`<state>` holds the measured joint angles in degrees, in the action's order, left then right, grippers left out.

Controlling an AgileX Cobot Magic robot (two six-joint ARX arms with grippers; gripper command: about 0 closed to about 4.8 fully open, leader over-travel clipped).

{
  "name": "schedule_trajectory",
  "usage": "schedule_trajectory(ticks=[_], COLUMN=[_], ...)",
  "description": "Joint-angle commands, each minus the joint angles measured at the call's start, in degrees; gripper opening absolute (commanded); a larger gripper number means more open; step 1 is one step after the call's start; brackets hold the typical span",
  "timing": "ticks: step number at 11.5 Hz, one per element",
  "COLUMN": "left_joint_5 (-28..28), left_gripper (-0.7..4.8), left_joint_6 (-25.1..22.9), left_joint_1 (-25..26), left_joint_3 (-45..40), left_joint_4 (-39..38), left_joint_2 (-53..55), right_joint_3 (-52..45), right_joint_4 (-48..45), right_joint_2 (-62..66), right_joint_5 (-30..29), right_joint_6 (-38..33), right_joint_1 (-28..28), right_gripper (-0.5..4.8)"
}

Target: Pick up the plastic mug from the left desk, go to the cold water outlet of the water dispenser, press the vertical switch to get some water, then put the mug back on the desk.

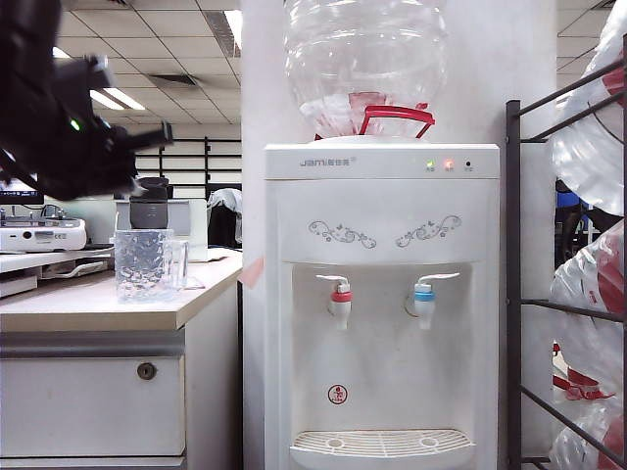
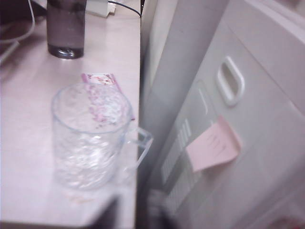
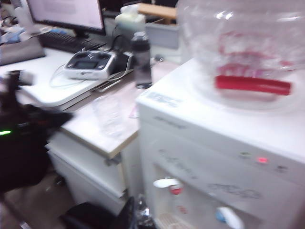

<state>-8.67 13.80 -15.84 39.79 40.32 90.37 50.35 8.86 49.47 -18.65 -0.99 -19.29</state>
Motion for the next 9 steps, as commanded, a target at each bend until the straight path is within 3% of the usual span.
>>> schedule_trajectory(ticks=[1,3,5,6,9], left_joint_5=[-0.1,0.5,4.3,5.1,5.7], left_gripper=[2.69,2.83,3.38,3.54,3.53], left_joint_6=[4.7,4.8,4.6,2.2,0.8], left_joint_1=[-0.2,-0.9,-0.9,-0.9,-0.9], left_joint_3=[0.4,1.9,5.9,9.9,13.7], left_joint_4=[9.2,10.1,10.8,10.8,10.8], left_joint_2=[4.5,8.9,15.2,19.1,22.6], right_joint_3=[0.4,0.4,0.4,0.4,0.4], right_joint_4=[-1.4,-1.4,-1.4,-1.4,-1.4], right_joint_2=[0.5,0.6,0.6,0.6,0.6], right_joint_5=[0.9,0.9,0.9,0.9,0.9], right_joint_6=[0.2,0.2,0.2,0.2,0.2], right_joint_1=[-2.3,-2.4,-2.5,-2.5,-2.5], right_gripper=[-0.05,-0.05,-0.05,-0.05,-0.05])
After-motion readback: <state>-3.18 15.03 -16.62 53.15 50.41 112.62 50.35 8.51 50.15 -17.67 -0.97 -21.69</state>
